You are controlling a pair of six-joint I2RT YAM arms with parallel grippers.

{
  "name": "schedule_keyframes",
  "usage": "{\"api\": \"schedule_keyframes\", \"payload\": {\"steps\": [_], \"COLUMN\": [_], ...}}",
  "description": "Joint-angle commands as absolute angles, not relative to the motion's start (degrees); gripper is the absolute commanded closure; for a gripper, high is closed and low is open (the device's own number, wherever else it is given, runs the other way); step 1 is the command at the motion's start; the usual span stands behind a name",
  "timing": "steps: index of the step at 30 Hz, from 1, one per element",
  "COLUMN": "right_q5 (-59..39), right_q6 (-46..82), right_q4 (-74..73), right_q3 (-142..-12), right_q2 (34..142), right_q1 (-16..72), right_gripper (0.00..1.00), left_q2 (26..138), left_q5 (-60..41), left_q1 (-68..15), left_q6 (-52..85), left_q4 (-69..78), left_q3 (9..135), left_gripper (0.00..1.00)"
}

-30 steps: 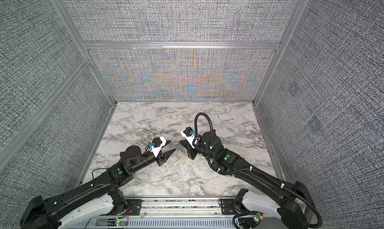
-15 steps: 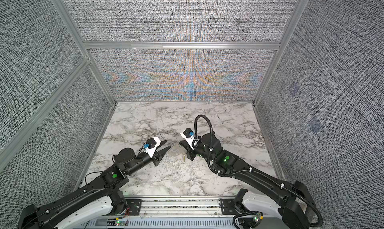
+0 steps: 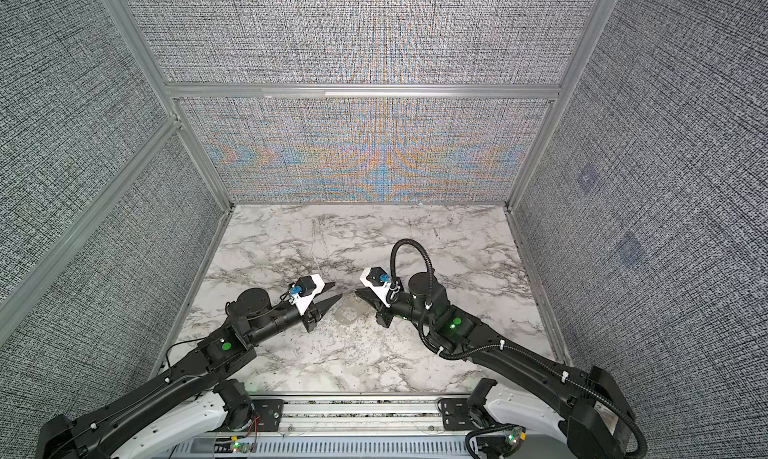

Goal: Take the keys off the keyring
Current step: 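Hold the ring with the left gripper while the right gripper holds the plate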

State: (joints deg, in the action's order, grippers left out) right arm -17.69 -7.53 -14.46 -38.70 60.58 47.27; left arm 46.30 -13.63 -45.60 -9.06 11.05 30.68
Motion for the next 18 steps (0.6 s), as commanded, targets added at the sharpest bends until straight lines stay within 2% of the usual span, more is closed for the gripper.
{"api": "schedule_keyframes", "payload": {"steps": [1, 18], "right_q5": [-21.7, -27.5], "right_q6": [-8.9, -9.4], "right_q4": [-17.2, -18.7], "right_q3": [-38.7, -38.2], "right_q2": [60.3, 60.0], "right_q1": [47.0, 46.0], "right_gripper": [1.0, 1.0], "left_q2": [47.2, 49.9], "left_q5": [-17.5, -21.8], "left_q1": [-45.4, -45.2], "left_q6": [-10.4, -9.7], "left_q4": [10.1, 12.1], "left_q3": [31.5, 31.6], "left_gripper": [0.64, 0.75]}}
